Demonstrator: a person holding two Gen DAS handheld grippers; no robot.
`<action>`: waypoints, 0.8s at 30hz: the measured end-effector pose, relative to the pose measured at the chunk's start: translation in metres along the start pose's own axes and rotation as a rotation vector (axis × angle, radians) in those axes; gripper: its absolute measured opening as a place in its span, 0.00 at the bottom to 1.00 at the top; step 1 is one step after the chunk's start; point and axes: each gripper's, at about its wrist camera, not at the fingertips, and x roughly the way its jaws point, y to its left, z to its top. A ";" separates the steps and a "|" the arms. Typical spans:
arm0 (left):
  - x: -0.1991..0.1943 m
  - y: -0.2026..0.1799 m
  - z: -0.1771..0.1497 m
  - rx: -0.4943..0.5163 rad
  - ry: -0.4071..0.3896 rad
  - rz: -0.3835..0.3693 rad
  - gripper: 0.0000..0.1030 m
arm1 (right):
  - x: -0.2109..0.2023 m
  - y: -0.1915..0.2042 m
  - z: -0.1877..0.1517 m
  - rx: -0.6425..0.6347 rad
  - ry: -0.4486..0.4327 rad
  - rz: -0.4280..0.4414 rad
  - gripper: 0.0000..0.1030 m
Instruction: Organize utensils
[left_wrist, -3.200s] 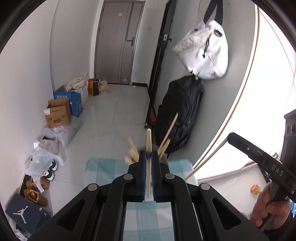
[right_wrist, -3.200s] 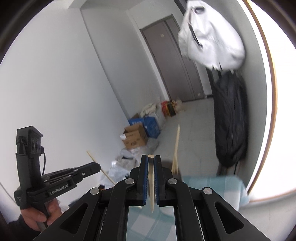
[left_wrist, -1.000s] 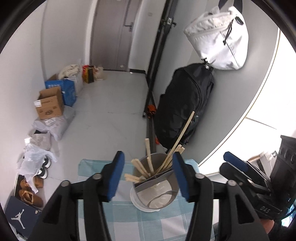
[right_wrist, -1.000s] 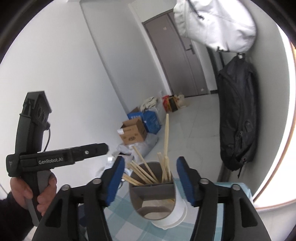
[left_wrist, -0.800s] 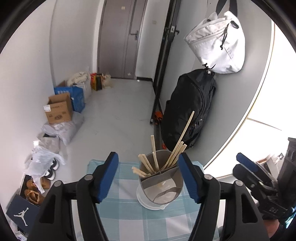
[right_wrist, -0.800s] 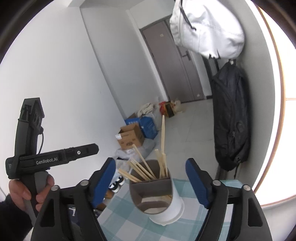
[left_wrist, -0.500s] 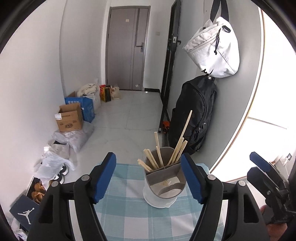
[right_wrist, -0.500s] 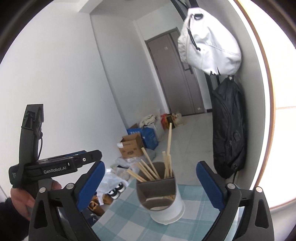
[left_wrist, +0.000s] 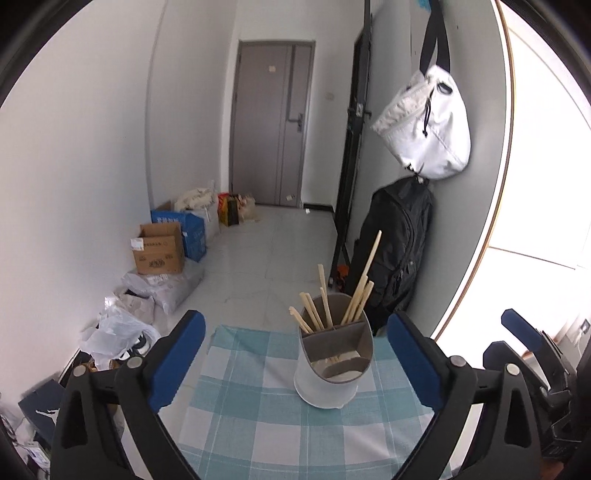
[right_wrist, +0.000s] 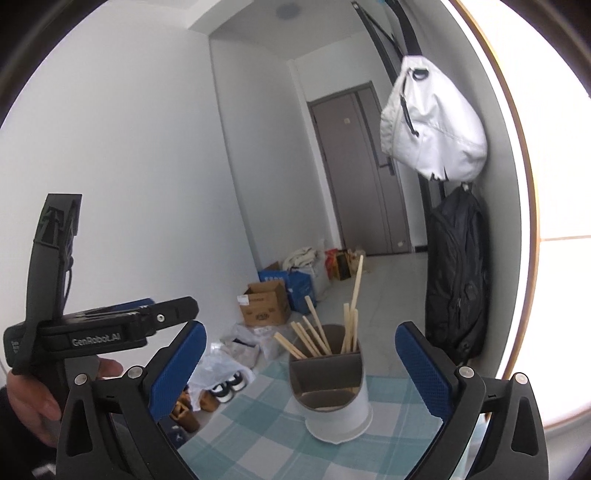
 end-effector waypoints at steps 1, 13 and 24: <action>-0.002 0.002 -0.003 -0.001 -0.017 0.014 0.95 | -0.001 0.001 -0.003 -0.005 -0.006 -0.001 1.00; 0.007 0.011 -0.034 -0.023 -0.054 -0.011 0.97 | 0.005 -0.001 -0.041 -0.027 0.006 -0.035 1.00; 0.050 0.018 -0.054 -0.022 0.000 0.031 0.97 | 0.020 -0.007 -0.056 0.004 0.043 -0.060 1.00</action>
